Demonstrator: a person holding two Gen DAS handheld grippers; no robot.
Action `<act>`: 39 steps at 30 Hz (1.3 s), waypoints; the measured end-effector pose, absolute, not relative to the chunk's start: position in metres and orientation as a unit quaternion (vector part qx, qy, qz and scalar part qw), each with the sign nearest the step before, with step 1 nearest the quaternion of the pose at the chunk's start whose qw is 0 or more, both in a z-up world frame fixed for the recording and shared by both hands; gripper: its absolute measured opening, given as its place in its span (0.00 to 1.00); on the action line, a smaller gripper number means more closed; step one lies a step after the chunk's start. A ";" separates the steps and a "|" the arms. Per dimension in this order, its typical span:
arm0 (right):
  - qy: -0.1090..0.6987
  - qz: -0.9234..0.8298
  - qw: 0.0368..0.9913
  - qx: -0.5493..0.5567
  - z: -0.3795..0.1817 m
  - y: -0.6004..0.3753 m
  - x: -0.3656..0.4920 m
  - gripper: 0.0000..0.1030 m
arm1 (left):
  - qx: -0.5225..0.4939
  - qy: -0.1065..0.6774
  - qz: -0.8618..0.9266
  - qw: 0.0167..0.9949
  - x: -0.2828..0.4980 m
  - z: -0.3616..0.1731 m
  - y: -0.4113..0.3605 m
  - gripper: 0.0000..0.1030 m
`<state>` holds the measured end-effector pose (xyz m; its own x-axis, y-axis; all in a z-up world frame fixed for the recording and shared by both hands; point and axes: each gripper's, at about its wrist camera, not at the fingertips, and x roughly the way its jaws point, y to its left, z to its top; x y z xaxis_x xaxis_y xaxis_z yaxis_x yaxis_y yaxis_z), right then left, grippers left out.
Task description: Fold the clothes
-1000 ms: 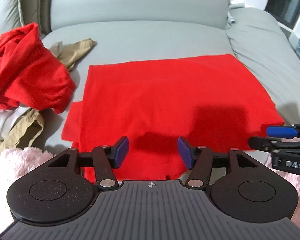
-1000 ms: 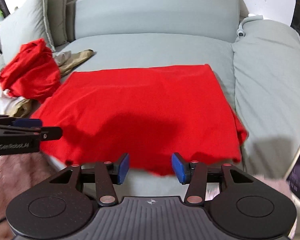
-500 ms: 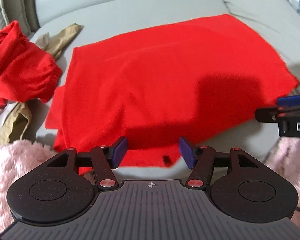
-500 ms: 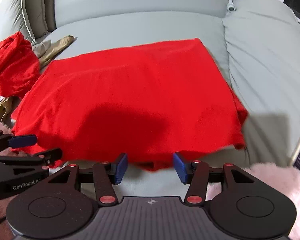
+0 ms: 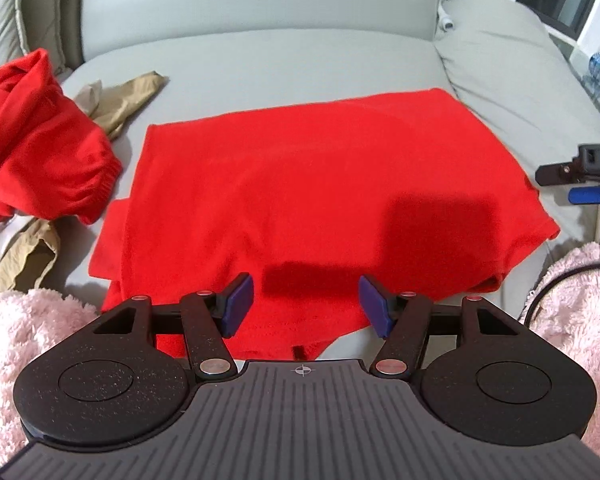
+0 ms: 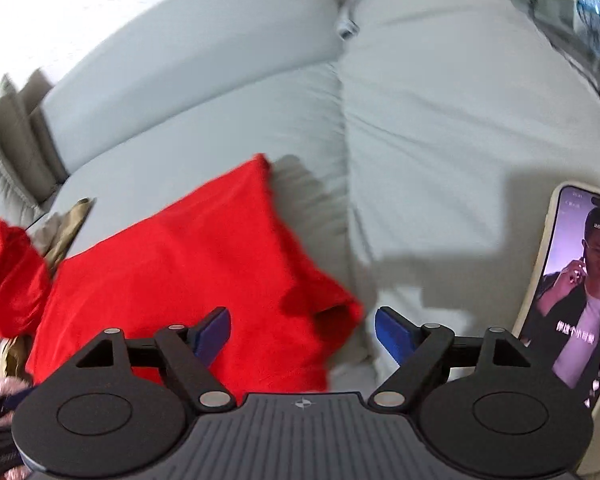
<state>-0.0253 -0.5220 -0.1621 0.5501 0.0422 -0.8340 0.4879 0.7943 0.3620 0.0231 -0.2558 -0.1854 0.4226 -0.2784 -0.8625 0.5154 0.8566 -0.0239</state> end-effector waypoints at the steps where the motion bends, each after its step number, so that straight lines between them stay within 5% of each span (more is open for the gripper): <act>1: 0.458 -0.134 0.826 0.301 -0.167 -0.524 -0.024 0.80 | 0.124 0.482 -0.238 0.834 0.024 -0.185 -0.257 0.62; 15: 0.472 -0.169 0.761 0.412 -0.214 -0.535 -0.008 0.74 | 0.139 0.502 -0.218 0.825 0.025 -0.197 -0.267 0.62; 18: 0.453 -0.182 0.776 0.399 -0.212 -0.524 -0.007 0.61 | 0.142 0.505 -0.218 0.823 0.024 -0.200 -0.267 0.63; 26: 0.427 -0.175 0.789 0.406 -0.206 -0.523 -0.015 0.45 | 0.133 0.513 -0.215 0.820 0.022 -0.203 -0.256 0.63; 27: 0.422 -0.169 0.791 0.410 -0.205 -0.523 -0.016 0.33 | 0.131 0.513 -0.215 0.821 0.022 -0.202 -0.255 0.63; 28: 0.416 -0.160 0.793 0.416 -0.204 -0.525 -0.018 0.11 | 0.128 0.512 -0.215 0.822 0.022 -0.201 -0.252 0.63; 34: 0.366 -0.128 0.818 0.426 -0.185 -0.526 -0.028 0.10 | 0.095 0.503 -0.216 0.832 0.028 -0.189 -0.231 0.64; 39: 0.351 -0.125 0.871 0.322 -0.141 -0.493 -0.021 0.10 | 0.055 0.496 -0.208 0.841 0.036 -0.177 -0.211 0.65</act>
